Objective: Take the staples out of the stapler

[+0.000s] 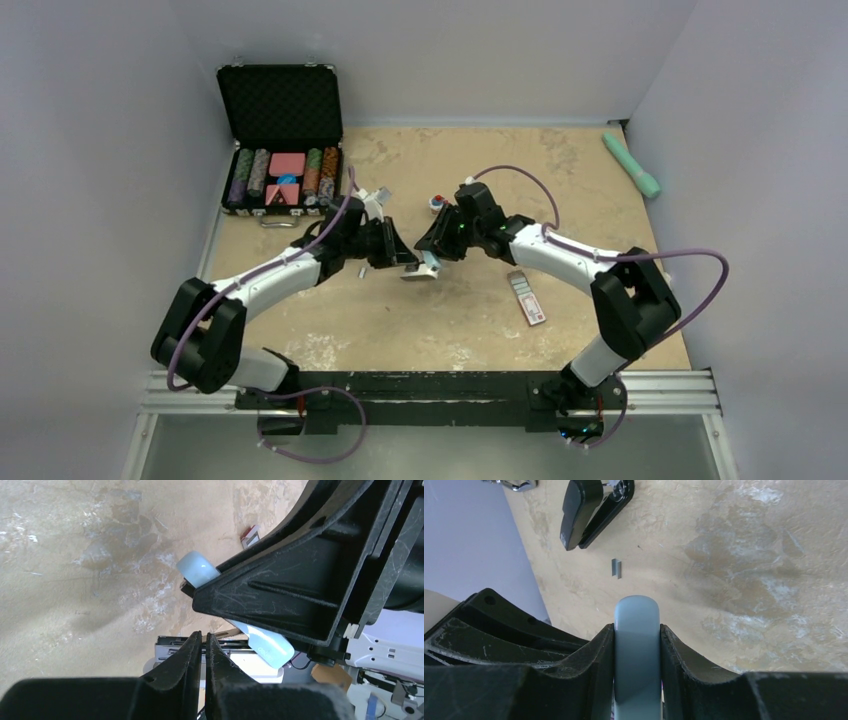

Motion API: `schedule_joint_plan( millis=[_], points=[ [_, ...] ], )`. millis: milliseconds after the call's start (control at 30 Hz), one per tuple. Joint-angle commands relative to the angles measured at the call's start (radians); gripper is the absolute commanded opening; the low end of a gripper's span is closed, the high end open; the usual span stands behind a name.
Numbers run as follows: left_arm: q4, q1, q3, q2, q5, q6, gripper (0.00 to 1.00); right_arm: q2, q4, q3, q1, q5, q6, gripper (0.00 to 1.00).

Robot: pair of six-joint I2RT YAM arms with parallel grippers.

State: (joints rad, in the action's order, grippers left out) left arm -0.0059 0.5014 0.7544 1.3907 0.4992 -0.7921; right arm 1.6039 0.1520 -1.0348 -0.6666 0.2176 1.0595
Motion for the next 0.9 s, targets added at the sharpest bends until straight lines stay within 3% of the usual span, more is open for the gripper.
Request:
schedule_joint_plan(
  millis=[0,233,633,767,867],
  points=[
    [0.063,0.018,-0.032,0.015,0.056,0.006,0.12,-0.03,-0.043,-0.072,0.022,-0.015,0.011,0.0],
    [0.078,0.02,-0.108,-0.025,0.056,-0.019,0.11,-0.043,-0.029,-0.088,0.059,-0.031,-0.007,0.0],
    [0.137,0.059,-0.157,-0.163,0.098,-0.113,0.12,-0.014,0.047,-0.129,0.063,-0.281,0.008,0.0],
    [0.2,0.092,-0.155,-0.167,0.128,-0.172,0.12,0.056,0.198,-0.234,0.027,-0.444,0.087,0.0],
    [0.215,0.112,-0.147,-0.193,0.127,-0.195,0.12,0.167,0.348,-0.374,0.023,-0.476,0.112,0.0]
  ],
)
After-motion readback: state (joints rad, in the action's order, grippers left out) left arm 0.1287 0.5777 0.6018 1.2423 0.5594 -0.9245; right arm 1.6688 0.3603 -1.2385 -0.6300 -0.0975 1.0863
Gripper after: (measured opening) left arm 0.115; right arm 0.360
